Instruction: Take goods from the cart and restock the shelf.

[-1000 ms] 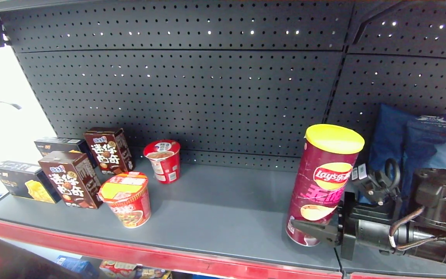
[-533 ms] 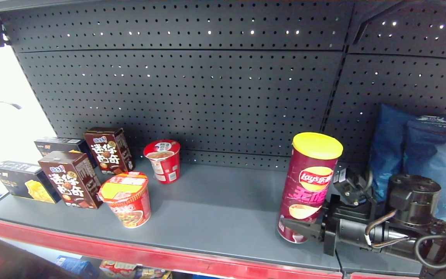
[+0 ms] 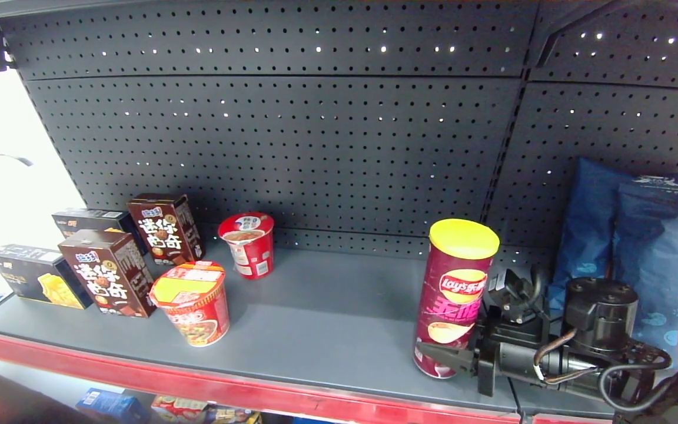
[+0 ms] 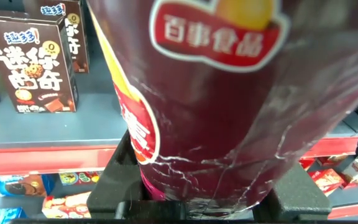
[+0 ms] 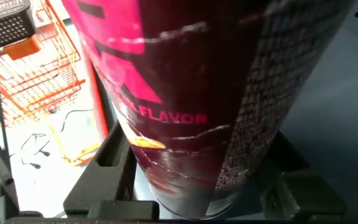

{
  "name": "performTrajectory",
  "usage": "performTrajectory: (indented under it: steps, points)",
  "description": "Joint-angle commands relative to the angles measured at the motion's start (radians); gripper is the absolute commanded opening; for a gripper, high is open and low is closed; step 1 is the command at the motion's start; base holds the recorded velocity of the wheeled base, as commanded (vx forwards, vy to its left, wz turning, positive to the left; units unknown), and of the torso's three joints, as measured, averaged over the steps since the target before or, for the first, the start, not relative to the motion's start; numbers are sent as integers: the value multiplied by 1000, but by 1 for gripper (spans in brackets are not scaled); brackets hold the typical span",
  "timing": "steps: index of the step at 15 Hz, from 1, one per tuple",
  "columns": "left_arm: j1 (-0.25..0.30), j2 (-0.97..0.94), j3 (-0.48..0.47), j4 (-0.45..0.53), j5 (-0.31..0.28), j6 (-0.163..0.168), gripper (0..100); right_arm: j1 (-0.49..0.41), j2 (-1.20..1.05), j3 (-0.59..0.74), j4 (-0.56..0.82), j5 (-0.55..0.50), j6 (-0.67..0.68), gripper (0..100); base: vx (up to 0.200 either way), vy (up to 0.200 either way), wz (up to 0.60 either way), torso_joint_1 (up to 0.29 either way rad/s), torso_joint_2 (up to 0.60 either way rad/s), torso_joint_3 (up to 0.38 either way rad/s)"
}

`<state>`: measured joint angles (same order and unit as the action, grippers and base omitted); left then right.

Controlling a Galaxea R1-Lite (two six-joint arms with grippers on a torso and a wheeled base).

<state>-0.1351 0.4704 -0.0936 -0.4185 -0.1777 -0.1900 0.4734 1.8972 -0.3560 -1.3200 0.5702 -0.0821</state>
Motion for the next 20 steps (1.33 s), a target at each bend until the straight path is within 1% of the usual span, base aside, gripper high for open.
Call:
performTrajectory:
  steps: [1,7,8,12,15,16,18,20]
  points:
    - [0,-3,0,0,0,0,0,1,45,-5,-8,2,-1,0,0,0,0,0,0,0]
    - [0,-1,2,0,-2,0,0,1,98,-3,-71,3,-1,0,0,0,0,0,0,0]
    - [0,-1,6,0,-2,0,0,1,98,2,-71,2,-2,100,0,0,0,0,0,0]
    - [0,-1,9,0,-2,0,0,1,97,29,-99,2,-4,100,0,0,0,0,0,0]
    - [0,-1,9,0,-2,0,0,-10,95,115,-203,2,-5,100,0,0,0,0,0,0]
    - [0,-1,9,0,-2,0,0,-10,95,118,-208,2,-5,100,0,0,0,0,0,0]
    - [0,-3,15,0,-2,0,0,-25,69,167,-251,3,-5,100,0,0,0,0,0,0]
    - [-1,-1,15,0,-2,0,0,-44,31,206,-251,7,-8,100,0,0,0,0,0,0]
